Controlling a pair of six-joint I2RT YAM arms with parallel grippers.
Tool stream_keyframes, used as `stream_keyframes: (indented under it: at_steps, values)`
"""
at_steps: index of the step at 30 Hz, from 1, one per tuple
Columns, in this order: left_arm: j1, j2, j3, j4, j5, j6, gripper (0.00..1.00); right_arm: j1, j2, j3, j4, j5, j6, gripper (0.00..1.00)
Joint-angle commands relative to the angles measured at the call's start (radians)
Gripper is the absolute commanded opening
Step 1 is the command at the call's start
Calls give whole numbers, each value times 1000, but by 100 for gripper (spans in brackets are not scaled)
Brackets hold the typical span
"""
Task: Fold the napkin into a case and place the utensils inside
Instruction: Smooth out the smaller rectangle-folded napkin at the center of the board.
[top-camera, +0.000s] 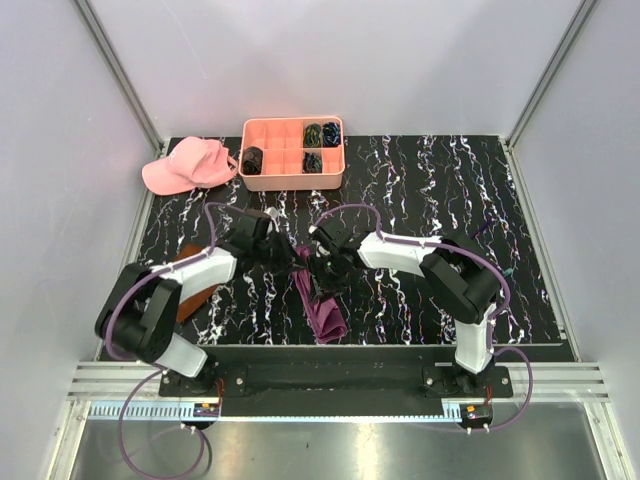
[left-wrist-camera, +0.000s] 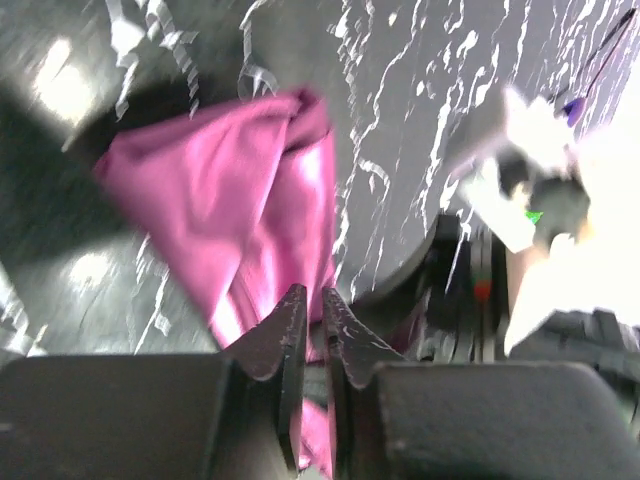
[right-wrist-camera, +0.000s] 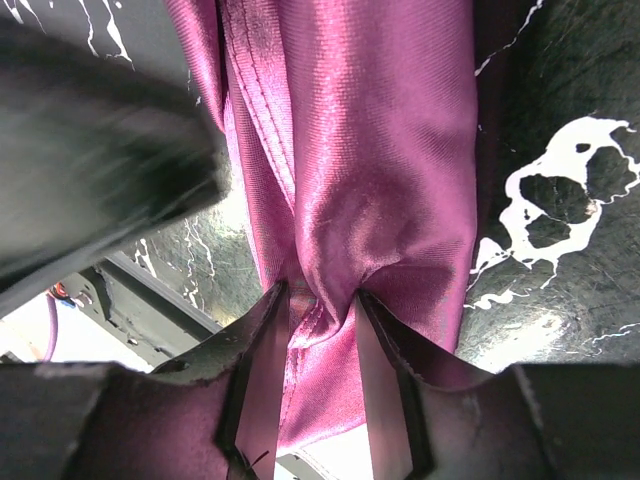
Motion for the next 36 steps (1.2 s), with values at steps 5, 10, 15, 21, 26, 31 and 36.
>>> stream_keyframes:
  at_steps: [5,10,15,21,26,31,36]
  values:
    - [-6,158,55,61,-1,39,6,7,-11,19,10,11,0,43]
    - [-1,135,52,-63,-153,155,4,-10,-88,8,-8,37,-13,56]
    - [-1,119,37,-95,-180,211,1,-26,-148,19,-11,39,-6,59]
    - [-3,104,37,-103,-184,223,1,-28,-79,57,28,2,24,42]
    - [-1,89,44,-118,-203,241,1,-26,-33,-47,171,-43,76,27]
    - [-1,125,86,-189,-244,298,0,-26,-17,-150,242,-24,84,27]
    - [0,104,66,-204,-261,298,0,-30,-28,-228,239,12,70,25]
